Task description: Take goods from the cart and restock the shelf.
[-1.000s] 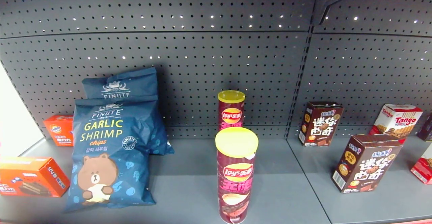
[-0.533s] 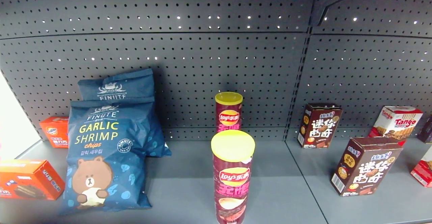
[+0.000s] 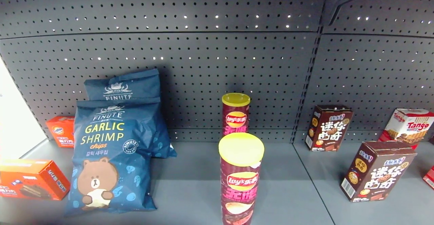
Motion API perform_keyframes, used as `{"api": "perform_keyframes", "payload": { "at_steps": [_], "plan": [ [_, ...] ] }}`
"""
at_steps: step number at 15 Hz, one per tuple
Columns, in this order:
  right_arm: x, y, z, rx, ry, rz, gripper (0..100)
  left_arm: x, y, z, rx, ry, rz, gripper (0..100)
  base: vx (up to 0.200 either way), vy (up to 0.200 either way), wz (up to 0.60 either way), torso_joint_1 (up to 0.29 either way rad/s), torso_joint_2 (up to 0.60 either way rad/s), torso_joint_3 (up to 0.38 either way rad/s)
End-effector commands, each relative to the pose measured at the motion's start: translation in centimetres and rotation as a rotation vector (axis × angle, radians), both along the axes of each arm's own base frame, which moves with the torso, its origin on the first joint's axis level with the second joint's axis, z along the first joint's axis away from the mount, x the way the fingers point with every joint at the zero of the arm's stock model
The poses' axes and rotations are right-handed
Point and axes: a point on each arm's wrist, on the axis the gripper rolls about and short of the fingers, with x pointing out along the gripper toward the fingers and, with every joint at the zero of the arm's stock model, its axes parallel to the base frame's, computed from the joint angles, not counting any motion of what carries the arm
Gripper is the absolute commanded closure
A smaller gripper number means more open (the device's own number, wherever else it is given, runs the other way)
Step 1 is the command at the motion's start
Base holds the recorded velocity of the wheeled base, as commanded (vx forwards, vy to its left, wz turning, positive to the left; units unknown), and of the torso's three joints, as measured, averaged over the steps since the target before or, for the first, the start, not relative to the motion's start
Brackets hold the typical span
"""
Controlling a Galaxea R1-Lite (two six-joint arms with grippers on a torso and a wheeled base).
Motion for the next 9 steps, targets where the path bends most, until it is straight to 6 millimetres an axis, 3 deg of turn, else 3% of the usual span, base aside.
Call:
{"api": "perform_keyframes", "payload": {
  "at_steps": [1,9],
  "plan": [
    [0.01,0.00,0.01,0.000,0.001,0.000,0,0.00,0.00,-0.01,0.001,0.001,0.000,0,0.000,0.000,0.00,0.000,0.00,0.000],
    [0.01,0.00,0.01,-0.002,0.001,0.000,0,0.00,0.00,-0.01,0.003,0.001,0.000,0,0.000,0.000,0.00,0.000,0.00,0.000]
  ]
}}
